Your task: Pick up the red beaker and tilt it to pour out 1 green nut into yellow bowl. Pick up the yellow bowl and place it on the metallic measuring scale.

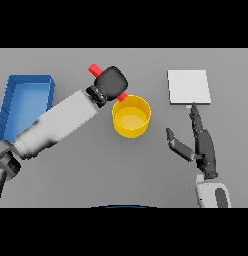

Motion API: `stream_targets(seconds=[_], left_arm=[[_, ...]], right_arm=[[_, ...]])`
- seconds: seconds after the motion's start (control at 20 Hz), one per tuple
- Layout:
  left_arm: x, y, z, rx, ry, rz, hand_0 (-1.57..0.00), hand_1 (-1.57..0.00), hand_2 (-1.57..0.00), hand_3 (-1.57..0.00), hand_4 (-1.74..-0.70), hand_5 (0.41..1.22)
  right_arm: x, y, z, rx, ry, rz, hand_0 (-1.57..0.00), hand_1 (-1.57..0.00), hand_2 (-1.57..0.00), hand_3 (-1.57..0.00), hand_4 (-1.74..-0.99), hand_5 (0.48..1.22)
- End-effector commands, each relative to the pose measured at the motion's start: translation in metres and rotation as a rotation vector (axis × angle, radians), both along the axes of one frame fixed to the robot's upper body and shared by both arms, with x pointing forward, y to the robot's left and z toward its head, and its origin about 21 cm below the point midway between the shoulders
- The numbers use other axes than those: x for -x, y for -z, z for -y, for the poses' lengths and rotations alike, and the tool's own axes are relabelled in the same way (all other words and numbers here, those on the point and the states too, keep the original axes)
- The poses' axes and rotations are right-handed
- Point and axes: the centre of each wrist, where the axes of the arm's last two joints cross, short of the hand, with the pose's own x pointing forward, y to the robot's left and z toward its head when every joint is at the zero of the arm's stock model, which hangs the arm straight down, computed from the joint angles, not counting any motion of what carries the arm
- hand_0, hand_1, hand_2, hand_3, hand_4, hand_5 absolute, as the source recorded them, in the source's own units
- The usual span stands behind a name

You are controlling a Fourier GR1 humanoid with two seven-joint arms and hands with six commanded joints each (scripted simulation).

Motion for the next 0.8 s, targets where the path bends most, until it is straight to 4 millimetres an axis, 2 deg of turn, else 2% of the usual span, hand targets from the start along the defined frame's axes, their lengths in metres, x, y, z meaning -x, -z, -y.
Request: stream_targets(seconds=[0.0, 0.25, 0.35, 0.7, 0.75], left_arm=[[0.0, 0.0, 0.002, -0.043, 0.012, 0.005, -1.57, -1.57, -1.57, -1.52, -1.73, 1.22], [0.003, -0.003, 0.015, -0.202, 0.095, 0.053, -1.57, -1.57, -1.57, -1.55, -1.74, 1.221], [-0.001, -0.005, 0.017, -0.242, 0.108, 0.087, -1.57, -1.57, -1.57, -1.56, -1.74, 1.221], [-0.003, -0.009, 0.039, -0.455, 0.182, 0.151, -1.57, -1.57, -1.57, -1.57, -1.73, 1.221], [-0.004, -0.009, 0.036, -0.478, 0.201, 0.154, -1.57, -1.57, -1.57, -1.57, -1.73, 1.221]], right_arm=[[-0.001, 0.0, 0.0, 0.007, 0.002, -0.008, 0.0, 0.0, 0.0, 0.0, -1.291, 0.634], [0.002, 0.004, 0.003, 0.024, 0.014, 0.001, 0.0, 0.0, 0.0, 0.0, -1.278, 0.609], [-0.001, -0.001, 0.003, 0.031, 0.026, 0.007, 0.0, 0.0, 0.0, 0.0, -1.276, 0.593], [0.004, 0.003, -0.001, 0.054, 0.029, 0.004, 0.0, 0.0, 0.0, 0.0, -1.214, 0.589], [0.004, 0.004, -0.001, 0.062, 0.027, 0.008, 0.0, 0.0, 0.0, 0.0, -1.204, 0.591]])
